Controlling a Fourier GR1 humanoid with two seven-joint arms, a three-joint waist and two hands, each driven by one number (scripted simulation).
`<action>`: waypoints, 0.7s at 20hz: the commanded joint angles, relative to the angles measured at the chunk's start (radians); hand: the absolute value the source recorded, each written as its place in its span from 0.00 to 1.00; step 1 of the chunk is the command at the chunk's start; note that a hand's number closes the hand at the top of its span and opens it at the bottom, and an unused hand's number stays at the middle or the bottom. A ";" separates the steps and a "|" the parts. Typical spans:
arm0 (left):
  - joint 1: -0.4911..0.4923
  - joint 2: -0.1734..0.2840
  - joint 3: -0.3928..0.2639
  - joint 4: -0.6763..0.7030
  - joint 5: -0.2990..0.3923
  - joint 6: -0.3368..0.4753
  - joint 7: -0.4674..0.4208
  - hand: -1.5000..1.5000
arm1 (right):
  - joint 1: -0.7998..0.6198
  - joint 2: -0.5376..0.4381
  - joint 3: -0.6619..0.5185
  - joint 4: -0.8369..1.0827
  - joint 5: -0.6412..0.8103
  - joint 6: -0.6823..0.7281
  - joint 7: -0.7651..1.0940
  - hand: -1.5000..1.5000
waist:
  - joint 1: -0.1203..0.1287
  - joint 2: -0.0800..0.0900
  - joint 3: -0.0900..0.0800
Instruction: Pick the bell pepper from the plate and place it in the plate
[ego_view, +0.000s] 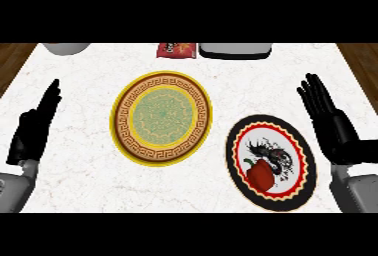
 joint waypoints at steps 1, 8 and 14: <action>0.025 -0.022 0.035 -0.003 0.019 -0.036 -0.052 0.50 | -0.022 0.030 0.030 -0.066 0.014 -0.019 0.099 0.00 | -0.005 0.016 0.024; -0.053 -0.112 -0.044 -0.023 0.034 -0.053 -0.030 0.50 | -0.226 -0.165 0.303 -0.090 0.387 0.025 0.191 1.00 | 0.025 -0.008 -0.014; -0.054 -0.166 -0.022 -0.033 0.057 -0.071 -0.043 0.50 | 0.031 0.201 0.487 -0.022 0.451 -0.237 0.240 0.00 | -0.006 0.017 0.024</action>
